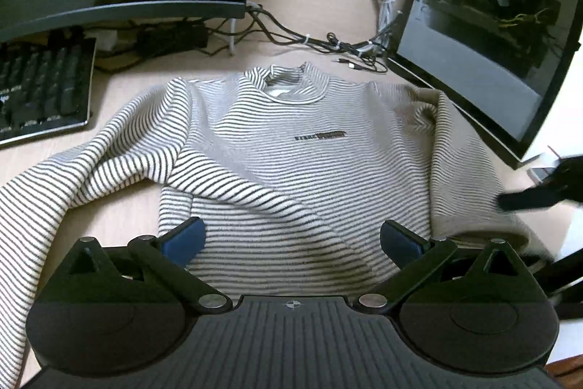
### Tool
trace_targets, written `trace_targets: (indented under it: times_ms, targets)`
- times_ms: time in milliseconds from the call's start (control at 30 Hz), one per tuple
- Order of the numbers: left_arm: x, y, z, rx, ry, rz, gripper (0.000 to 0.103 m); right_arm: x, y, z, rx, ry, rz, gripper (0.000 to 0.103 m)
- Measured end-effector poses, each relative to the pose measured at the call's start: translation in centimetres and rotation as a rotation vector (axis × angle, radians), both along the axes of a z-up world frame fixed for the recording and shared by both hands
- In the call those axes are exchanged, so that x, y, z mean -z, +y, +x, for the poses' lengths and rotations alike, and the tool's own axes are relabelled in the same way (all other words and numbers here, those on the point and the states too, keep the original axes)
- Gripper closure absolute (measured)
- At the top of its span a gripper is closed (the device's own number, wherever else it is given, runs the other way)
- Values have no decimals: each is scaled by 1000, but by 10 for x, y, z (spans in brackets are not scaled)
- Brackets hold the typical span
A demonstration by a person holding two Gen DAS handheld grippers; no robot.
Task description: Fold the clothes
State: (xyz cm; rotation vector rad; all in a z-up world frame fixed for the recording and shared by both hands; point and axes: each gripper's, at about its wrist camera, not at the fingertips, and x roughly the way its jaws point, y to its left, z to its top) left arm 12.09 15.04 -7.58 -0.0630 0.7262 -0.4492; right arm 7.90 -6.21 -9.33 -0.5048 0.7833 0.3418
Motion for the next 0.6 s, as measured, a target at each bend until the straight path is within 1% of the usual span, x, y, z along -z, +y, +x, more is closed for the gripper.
trace_targets:
  times_ms: [33,67,133,167,233,300,367,400,467,533,600]
  targets:
    - [-3,7,-1,14,18,-17,0,5,2,3,3,-2,-34,74]
    - [-6,15,-2,23,38,-41,0,7,-1,5,18,-10,-67,92]
    - [-16,34,-3,19,69,-98,0,-5,-22,12,79,-39,-81,93]
    - [-21,43,-3,6,64,-102,0,-17,-37,17,121,-78,-95,94]
    - [-31,62,-4,-25,39,-91,0,-63,-75,32,254,-202,-83,94]
    - [-41,79,-4,-58,14,-77,0,-110,-106,46,363,-312,-4,94]
    - [-48,92,-2,-78,-10,-57,0,-153,-125,58,423,-404,107,94]
    - [-51,97,-3,-84,-26,-43,0,-168,-127,65,427,-428,165,94]
    - [-57,106,-5,-92,-63,-5,0,-187,-121,79,399,-451,251,94]
    - [-63,116,-10,-85,-89,39,0,-193,-104,91,349,-438,309,94]
    - [-66,125,-18,-77,-106,82,0,-192,-81,104,288,-406,348,94]
